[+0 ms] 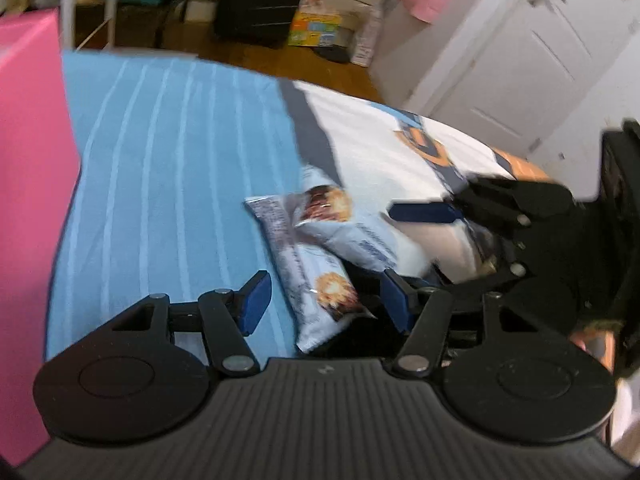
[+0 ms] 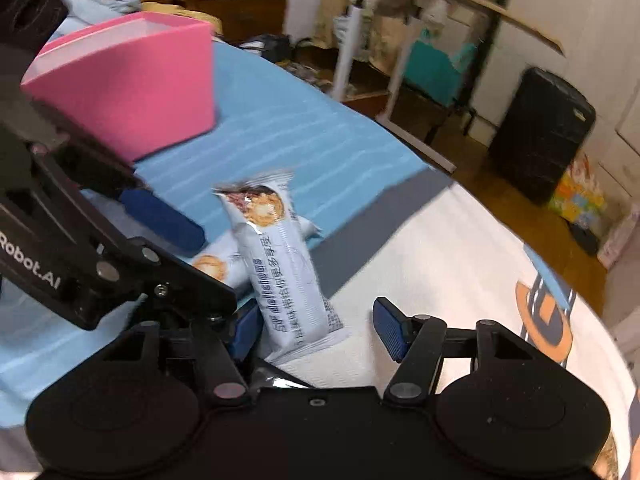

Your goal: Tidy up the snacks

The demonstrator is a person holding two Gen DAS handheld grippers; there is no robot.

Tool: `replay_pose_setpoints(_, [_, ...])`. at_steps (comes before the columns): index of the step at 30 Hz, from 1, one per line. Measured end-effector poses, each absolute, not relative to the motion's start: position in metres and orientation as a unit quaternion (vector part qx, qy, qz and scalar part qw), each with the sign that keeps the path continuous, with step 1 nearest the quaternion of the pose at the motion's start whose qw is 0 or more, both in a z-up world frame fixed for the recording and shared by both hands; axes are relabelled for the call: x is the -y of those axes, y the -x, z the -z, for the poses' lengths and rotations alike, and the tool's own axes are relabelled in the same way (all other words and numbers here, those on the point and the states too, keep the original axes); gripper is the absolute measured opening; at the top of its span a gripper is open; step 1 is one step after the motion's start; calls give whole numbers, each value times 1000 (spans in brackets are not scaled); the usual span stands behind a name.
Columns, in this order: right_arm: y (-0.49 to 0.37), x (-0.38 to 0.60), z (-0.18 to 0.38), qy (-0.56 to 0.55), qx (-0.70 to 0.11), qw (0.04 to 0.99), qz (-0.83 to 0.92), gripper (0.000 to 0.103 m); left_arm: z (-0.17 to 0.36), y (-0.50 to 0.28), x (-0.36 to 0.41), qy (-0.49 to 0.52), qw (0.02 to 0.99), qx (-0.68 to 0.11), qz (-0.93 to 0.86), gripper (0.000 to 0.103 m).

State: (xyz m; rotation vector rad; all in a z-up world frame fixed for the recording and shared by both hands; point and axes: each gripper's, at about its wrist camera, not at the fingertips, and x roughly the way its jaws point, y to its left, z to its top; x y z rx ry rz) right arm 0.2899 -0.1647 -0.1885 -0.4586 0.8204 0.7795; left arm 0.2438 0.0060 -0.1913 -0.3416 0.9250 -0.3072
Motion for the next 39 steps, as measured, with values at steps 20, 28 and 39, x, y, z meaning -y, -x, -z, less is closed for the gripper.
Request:
replay_pose_setpoints(20, [-275, 164, 160, 198, -417, 837, -294, 36, 179, -234, -4, 142, 870, -445, 156, 32])
replay_pose_setpoints(28, [-270, 174, 149, 153, -452, 848, -231, 36, 159, -216, -8, 134, 871, -445, 161, 32])
replay_pose_setpoints(39, [-225, 174, 124, 110, -483, 843, -212, 36, 142, -182, -10, 101, 854, -485, 160, 32])
